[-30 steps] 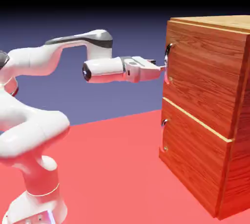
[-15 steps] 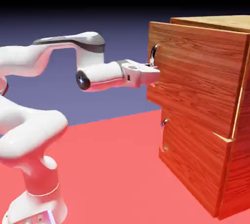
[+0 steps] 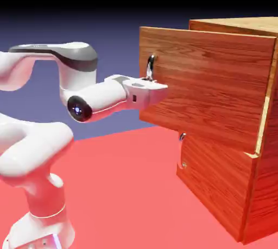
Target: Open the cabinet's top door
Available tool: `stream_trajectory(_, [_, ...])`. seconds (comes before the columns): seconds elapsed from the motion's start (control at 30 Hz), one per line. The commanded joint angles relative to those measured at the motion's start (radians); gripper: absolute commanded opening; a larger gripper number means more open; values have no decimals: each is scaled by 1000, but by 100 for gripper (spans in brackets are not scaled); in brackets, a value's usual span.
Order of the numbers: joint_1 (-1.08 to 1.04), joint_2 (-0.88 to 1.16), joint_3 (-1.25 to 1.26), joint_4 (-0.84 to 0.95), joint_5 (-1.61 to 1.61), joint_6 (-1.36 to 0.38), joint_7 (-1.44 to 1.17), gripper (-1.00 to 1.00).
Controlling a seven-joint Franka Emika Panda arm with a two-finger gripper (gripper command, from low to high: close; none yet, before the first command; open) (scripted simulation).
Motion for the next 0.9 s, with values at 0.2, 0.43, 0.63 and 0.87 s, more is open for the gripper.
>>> stream_trajectory(0.2, [-232, -52, 29, -14, -2, -274, 39, -100])
stream_trajectory(0.43, [-485, -150, 189, -29, 146, -509, 120, -100])
stream_trajectory(0.63, [-697, -159, 222, -27, 175, -755, 128, -100])
stream_trajectory(0.87, [-868, 93, 138, 74, -82, -993, -92, -100])
